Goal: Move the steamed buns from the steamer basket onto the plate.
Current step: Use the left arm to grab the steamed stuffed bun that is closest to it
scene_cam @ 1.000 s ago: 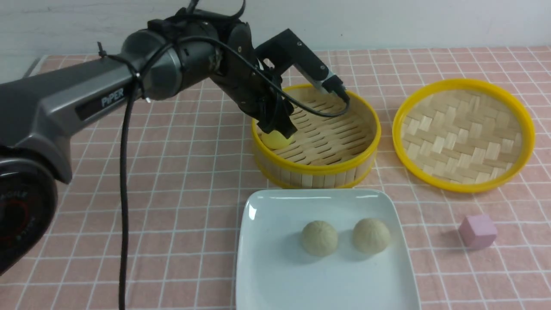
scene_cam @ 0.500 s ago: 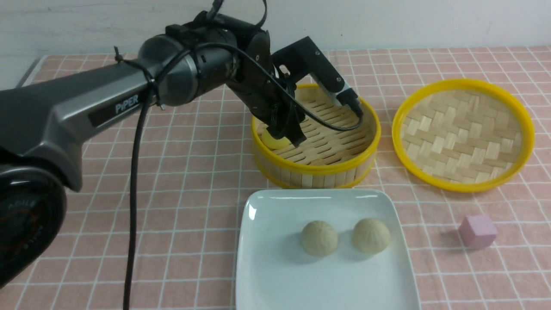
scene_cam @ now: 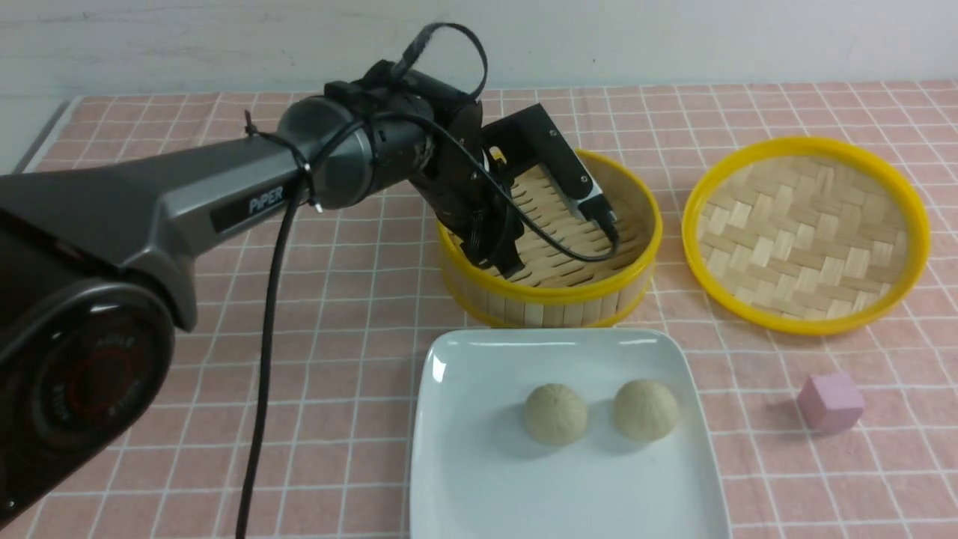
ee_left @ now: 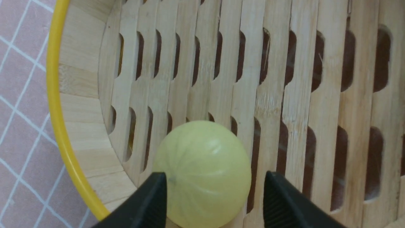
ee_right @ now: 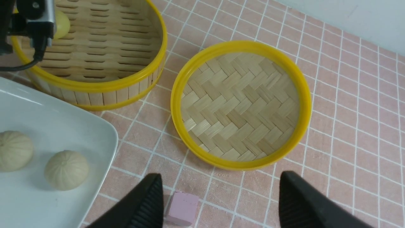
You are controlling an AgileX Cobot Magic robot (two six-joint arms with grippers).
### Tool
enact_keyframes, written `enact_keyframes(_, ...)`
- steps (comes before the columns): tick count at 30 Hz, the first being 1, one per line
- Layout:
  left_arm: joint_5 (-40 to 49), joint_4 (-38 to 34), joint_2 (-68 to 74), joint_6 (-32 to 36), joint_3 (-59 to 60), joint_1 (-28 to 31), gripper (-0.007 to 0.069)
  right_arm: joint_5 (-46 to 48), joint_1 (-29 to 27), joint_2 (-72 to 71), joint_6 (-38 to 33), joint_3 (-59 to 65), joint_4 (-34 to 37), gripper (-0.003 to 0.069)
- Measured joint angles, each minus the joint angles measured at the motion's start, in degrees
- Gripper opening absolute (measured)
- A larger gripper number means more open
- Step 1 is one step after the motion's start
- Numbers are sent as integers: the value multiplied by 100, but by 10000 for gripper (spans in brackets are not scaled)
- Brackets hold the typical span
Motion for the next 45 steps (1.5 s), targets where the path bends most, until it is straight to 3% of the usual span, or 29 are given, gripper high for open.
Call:
enact_keyframes(7,-112,143,119,-94,0,0,417,0,0,0,0,0,0,475)
enact_keyframes(10,-224,418,133,-429,0,0,384,0,0,0,0,0,0,474)
enact_keyframes(15,-394,953,134,-982,0,0,295,0,0,0,0,0,0,474)
enact_keyframes(17,-463,1235,134,-1156,0,0,213,0,0,0,0,0,0,474)
enact_keyframes(25,-538,1414,134,-1262,0,0,28,0,0,0,0,0,0,474)
enact_keyframes(45,-224,1409,-218,-1595,0,0,17,-6,0,0,0,0,0,445)
